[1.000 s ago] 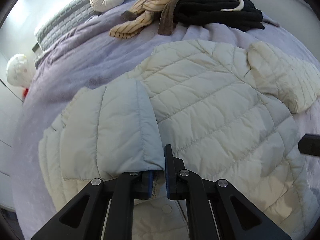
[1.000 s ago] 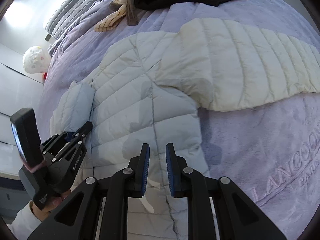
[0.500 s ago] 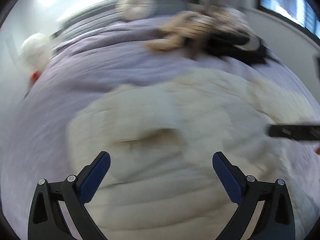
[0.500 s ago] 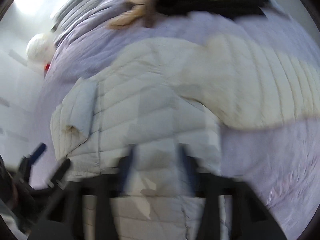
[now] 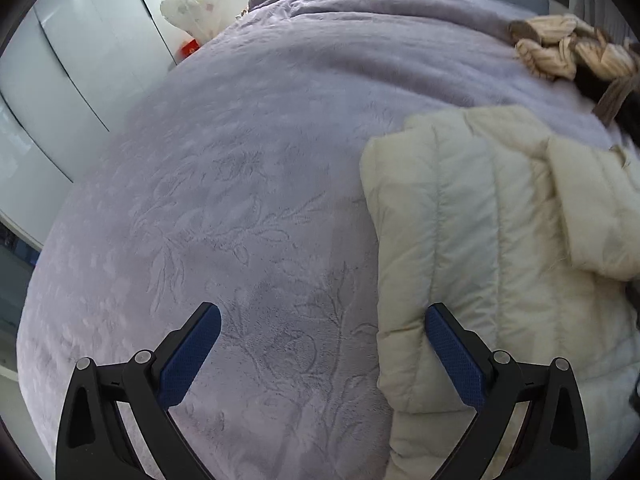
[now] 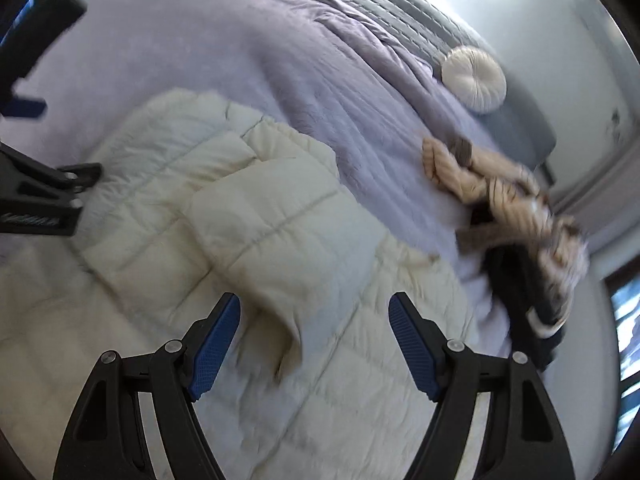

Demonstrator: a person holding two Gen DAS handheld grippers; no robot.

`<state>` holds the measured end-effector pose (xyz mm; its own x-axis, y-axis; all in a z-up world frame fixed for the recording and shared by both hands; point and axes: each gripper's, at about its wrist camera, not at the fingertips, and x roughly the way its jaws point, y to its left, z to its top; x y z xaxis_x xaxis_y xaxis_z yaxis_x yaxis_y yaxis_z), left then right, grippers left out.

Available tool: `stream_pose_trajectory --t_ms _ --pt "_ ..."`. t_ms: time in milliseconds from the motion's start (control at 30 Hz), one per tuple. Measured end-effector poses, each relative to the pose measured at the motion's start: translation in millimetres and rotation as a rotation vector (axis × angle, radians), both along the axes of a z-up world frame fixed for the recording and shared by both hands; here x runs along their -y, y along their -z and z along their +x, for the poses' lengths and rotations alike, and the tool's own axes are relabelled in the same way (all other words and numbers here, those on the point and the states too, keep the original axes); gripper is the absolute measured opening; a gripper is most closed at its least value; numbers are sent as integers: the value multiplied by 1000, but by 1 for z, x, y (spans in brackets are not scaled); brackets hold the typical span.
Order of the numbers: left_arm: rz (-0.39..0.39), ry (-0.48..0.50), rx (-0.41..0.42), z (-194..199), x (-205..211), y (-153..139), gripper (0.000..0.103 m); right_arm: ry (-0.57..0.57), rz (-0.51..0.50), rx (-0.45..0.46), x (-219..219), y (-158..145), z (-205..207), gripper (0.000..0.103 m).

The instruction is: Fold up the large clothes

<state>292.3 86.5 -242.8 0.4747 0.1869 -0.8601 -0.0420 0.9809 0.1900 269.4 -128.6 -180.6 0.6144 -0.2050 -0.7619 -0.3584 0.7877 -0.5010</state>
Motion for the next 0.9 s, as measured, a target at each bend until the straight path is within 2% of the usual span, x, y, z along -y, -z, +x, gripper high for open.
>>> stream_pose_trajectory --t_ms 67,100,133,167,200,267,333,433,467,567,667,733,800,900 --pt "6 -4 -4 3 2 5 102 19 -34 21 -5 6 7 78" --pt "0 -6 -8 3 1 6 102 31 -51 31 -5 9 9 74" --pt "-3 -7 -9 5 1 6 102 42 -70 40 -4 11 10 48" --pt "-5 -7 -12 6 0 6 102 55 -73 38 -2 13 10 9" --pt "-8 -5 -15 7 -1 7 102 80 -49 33 3 11 10 6" --pt "-14 -3 -13 6 -1 5 102 141 51 43 19 2 8 6" --pt "-12 5 -12 7 -2 4 102 260 217 41 49 -12 5 6" --pt "-4 25 -14 7 2 5 102 497 565 -26 107 -17 -2 6" --pt "0 31 -16 7 4 6 102 586 707 -59 129 -13 -5 6" --pt "24 37 -19 9 8 7 102 735 997 -139 168 9 -15 6" --pt "21 29 -25 11 7 8 102 818 1188 -202 188 30 -24 7" --pt "22 28 -28 11 6 9 102 867 1249 -213 199 36 -30 7" --pt "25 31 -29 11 6 8 102 923 1263 -195 209 34 -42 7" --pt "16 23 -26 12 4 3 102 983 1186 -103 221 18 -62 8"
